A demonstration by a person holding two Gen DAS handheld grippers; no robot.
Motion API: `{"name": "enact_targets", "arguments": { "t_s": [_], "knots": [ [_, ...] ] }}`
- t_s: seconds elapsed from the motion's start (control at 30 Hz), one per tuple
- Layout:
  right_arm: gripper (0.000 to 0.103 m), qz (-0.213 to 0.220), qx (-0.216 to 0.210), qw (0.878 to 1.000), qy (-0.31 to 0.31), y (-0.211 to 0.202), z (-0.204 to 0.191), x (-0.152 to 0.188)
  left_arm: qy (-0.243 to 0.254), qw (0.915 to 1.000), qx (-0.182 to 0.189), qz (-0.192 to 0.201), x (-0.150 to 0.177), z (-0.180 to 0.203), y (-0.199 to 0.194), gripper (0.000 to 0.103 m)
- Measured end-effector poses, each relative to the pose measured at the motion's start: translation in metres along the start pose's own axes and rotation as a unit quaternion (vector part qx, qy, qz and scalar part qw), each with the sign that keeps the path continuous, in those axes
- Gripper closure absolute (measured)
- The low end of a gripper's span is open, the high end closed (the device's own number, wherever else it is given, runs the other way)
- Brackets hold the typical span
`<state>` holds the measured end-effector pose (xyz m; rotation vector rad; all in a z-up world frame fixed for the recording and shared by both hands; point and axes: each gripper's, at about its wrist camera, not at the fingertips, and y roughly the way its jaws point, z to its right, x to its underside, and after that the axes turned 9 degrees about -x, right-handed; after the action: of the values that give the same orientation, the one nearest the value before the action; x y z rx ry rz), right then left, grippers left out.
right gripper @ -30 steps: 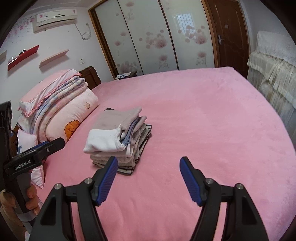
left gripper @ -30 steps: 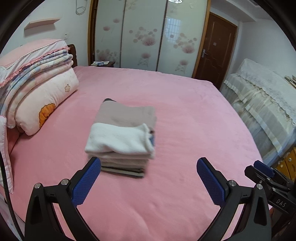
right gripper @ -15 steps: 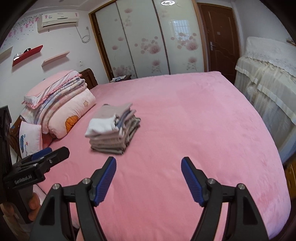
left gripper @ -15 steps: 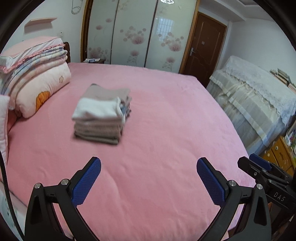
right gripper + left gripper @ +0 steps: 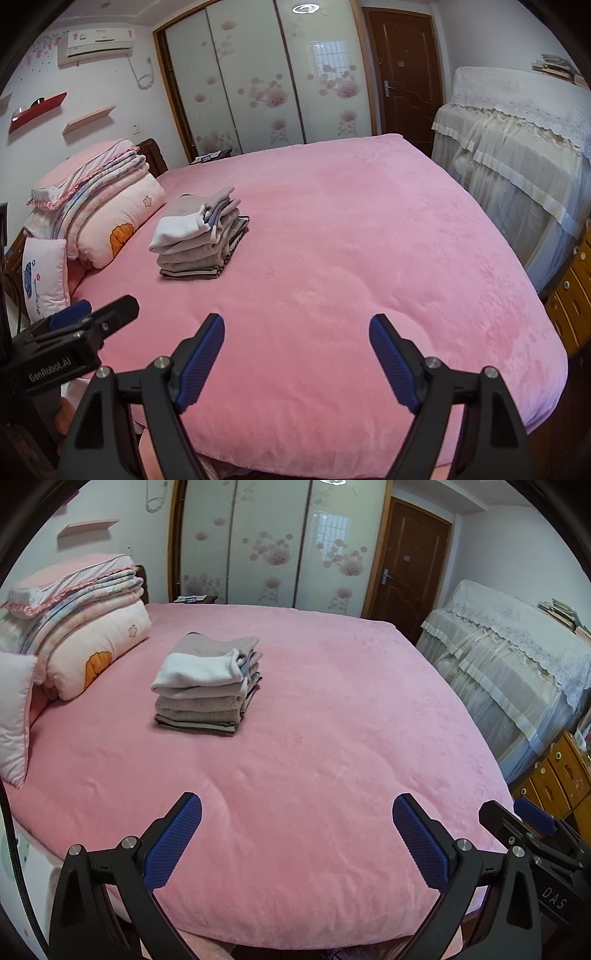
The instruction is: Fold small clothes
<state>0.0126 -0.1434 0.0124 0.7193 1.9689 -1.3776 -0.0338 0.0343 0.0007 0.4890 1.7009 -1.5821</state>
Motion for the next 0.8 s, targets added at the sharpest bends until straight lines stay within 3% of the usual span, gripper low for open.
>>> {"name": "enact_targets", "arguments": {
  "t_s": [0.2,0.8],
  "knots": [
    [0.021,-0.005,0.009,1.000,0.001,-0.002,0.000,0.012,0.008,0.9995,-0.031,0.000,0.008,0.003,0.000,0.000],
    [0.021,-0.004,0.022,1.000,-0.016,-0.005,0.000,0.019,0.028,0.9988,-0.039,0.000,0.021,0.014,-0.010,0.000]
  ]
}}
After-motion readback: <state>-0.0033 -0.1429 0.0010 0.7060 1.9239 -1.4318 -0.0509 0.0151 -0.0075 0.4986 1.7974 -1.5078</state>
